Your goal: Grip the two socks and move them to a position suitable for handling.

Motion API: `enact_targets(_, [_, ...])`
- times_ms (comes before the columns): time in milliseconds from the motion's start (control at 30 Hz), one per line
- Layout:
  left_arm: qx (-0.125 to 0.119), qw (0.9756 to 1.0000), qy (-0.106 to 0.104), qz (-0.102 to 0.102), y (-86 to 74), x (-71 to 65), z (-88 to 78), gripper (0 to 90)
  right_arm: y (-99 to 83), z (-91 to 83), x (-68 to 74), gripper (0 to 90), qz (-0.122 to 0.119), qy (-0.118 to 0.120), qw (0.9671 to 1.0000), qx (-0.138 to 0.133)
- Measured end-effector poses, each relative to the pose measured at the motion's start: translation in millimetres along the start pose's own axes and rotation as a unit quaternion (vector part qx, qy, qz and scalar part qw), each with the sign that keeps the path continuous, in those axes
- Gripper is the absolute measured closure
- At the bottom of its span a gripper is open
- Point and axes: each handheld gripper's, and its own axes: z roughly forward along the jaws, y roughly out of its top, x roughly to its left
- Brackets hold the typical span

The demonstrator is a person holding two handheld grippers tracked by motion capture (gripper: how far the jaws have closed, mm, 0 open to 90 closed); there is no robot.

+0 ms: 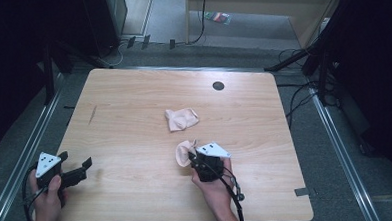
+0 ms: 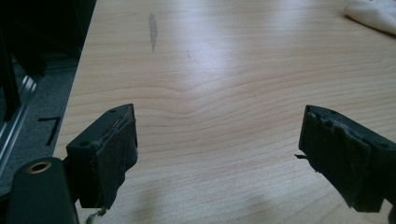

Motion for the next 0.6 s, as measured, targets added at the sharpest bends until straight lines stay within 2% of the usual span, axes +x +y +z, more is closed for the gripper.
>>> enact_targets(67, [0.001, 1.0000, 0.000, 0.001, 0.1, -0.5, -0.2, 12.5, -2.9, 2.8, 3.7, 82.6, 0.002, -0.004, 1.0000, 0.004])
enact_targets(100, [-0.001, 1.0000, 0.003, 0.005, -0.1, -1.3, -0.2, 12.5, -7.2, 8.3, 8.6, 77.3, 0.001, -0.008, 0.9999, 0.008])
enact_targets(133, [-0.001, 1.0000, 0.003, 0.005, -0.1, -1.3, -0.2, 12.5, -7.2, 8.3, 8.6, 77.3, 0.001, -0.008, 0.9999, 0.008])
enact_targets(167, [-0.005, 0.9999, 0.008, 0.011, -0.4, -3.2, -0.8, 12.3, -10.1, 13.8, 12.7, 57.0, 0.003, 0.007, 0.9999, 0.011])
enact_targets(200, [-0.005, 0.9999, 0.008, 0.011, -0.4, -3.2, -0.8, 12.2, -10.1, 13.8, 12.7, 57.0, 0.003, 0.007, 0.9999, 0.011])
enact_targets(267, [-0.005, 0.9997, 0.017, 0.019, 0.0, -6.1, -1.9, 12.2, -9.8, 13.4, 15.8, 43.9, 0.006, 0.020, 0.9998, 0.008])
enact_targets(333, [-0.005, 0.9996, 0.017, 0.020, 2.0, -7.4, -3.2, 12.2, -4.7, 5.9, 13.3, 39.2, 0.011, 0.022, 0.9997, -0.008])
enact_targets(367, [0.000, 0.9999, 0.014, 0.002, 7.9, -9.8, -4.3, 12.2, -2.0, 2.1, 11.1, 38.9, 0.018, 0.023, 0.9995, -0.010])
enact_targets(433, [-0.002, 0.9999, 0.016, -0.003, 12.3, -14.8, -5.3, 12.2, 0.7, -1.3, 8.2, 38.9, 0.023, 0.023, 0.9994, -0.014])
enact_targets(500, [-0.004, 1.0000, 0.006, -0.001, 18.9, -25.2, -5.5, 12.2, 7.0, -11.8, -1.5, 39.9, 0.032, 0.016, 0.9990, -0.027])
enact_targets(567, [-0.003, 1.0000, 0.001, 0.004, 21.0, -30.1, -5.3, 12.2, 8.1, -13.4, -3.7, 40.5, 0.032, 0.016, 0.9990, -0.028])
enact_targets(600, [-0.004, 0.9999, -0.008, 0.008, 24.6, -40.4, -3.7, 12.2, 10.3, -16.3, -8.5, 43.3, 0.033, 0.018, 0.9989, -0.030])
